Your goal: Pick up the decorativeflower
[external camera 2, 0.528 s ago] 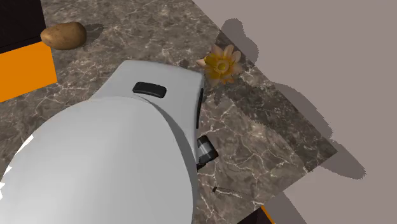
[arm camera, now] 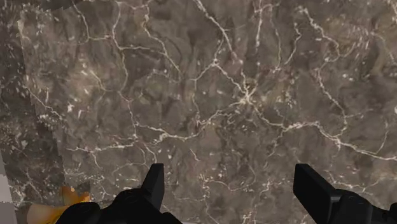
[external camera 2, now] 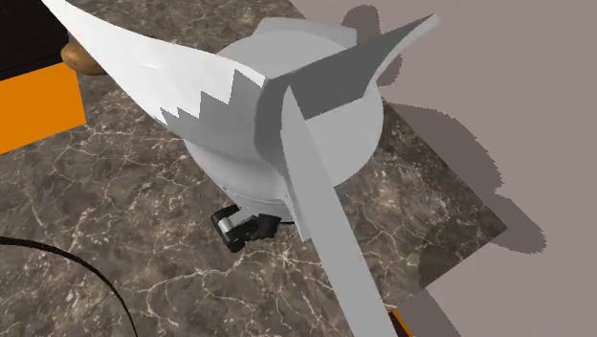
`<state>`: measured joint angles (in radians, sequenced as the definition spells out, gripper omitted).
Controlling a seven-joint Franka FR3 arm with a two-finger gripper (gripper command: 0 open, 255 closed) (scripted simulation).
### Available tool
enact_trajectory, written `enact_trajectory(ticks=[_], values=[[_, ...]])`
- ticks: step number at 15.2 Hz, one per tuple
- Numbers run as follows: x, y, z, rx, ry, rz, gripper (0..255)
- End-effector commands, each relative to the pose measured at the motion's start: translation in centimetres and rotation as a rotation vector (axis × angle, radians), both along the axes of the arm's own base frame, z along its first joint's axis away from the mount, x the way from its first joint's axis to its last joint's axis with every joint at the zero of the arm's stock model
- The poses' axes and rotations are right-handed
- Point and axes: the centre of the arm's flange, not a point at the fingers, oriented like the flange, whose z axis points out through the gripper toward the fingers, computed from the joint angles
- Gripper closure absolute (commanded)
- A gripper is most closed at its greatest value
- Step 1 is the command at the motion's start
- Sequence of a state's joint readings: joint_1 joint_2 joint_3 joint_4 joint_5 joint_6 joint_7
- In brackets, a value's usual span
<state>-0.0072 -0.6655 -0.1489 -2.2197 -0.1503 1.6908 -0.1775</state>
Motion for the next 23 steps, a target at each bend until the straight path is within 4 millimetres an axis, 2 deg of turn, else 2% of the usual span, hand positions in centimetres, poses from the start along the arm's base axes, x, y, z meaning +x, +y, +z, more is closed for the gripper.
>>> enact_trajectory(ticks=[1, 12, 23], values=[[1.5, -2.2, -0.2, 0.000, 0.004, 0.017, 0], [10.1, -14.3, -1.3, 0.003, 0.023, 0.104, 0], [19.6, -25.5, -2.6, 0.007, 0.042, 0.190, 0]])
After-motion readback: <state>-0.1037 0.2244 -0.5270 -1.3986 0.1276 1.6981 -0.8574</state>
